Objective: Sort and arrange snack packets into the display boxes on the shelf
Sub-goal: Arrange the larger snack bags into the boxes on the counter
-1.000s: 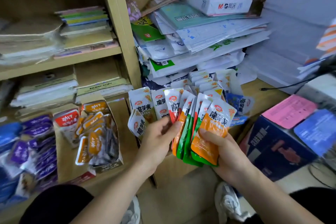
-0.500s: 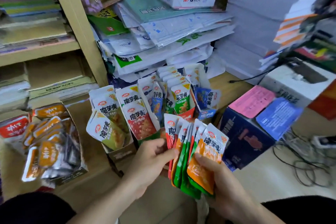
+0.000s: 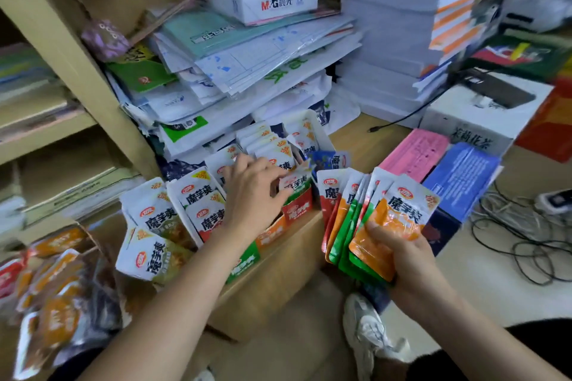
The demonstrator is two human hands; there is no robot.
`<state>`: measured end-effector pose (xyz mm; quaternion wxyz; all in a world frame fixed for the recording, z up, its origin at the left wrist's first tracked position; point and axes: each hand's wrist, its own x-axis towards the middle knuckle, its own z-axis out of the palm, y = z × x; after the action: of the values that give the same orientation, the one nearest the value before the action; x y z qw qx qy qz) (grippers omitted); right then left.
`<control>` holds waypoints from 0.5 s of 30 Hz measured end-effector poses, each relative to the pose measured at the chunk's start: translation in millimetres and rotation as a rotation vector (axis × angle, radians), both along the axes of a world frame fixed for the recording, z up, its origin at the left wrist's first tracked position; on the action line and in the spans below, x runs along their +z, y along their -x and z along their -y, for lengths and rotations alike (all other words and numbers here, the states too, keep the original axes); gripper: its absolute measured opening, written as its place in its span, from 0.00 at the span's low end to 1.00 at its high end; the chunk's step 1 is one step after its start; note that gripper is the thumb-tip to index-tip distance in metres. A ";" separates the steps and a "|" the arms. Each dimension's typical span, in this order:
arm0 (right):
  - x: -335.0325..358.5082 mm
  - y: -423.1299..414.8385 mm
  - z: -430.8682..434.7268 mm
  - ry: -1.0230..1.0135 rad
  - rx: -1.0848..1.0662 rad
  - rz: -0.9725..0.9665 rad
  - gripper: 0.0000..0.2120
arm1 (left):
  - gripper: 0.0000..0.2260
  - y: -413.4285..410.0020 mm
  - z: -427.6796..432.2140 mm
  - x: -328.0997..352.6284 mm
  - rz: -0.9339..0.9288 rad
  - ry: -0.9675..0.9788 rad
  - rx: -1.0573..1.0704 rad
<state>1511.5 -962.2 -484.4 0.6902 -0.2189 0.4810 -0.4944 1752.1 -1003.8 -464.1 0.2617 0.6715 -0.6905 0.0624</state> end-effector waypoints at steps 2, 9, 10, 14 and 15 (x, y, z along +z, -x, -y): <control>-1.3 2.3 5.1 0.001 -0.026 -0.020 0.15 | 0.11 -4.3 -1.4 -8.5 -0.039 0.111 -0.167; -4.2 2.0 15.6 0.010 -0.044 -0.040 0.16 | 0.04 -15.5 -19.7 -27.7 0.086 0.363 -0.352; -4.3 0.8 15.9 0.011 -0.034 -0.042 0.15 | 0.04 -15.2 -20.5 -27.9 0.101 0.374 -0.362; -7.1 -4.2 16.2 0.018 -0.007 -0.044 0.16 | 0.06 -8.5 -17.5 -18.1 0.083 0.199 -0.239; -7.8 -5.3 16.1 0.020 -0.004 -0.045 0.17 | 0.09 -8.5 -15.2 -14.6 0.094 0.081 -0.170</control>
<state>1516.7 -978.3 -492.2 0.6759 -0.2360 0.4920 -0.4954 1760.6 -988.5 -478.7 0.2603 0.5959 -0.7532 0.0990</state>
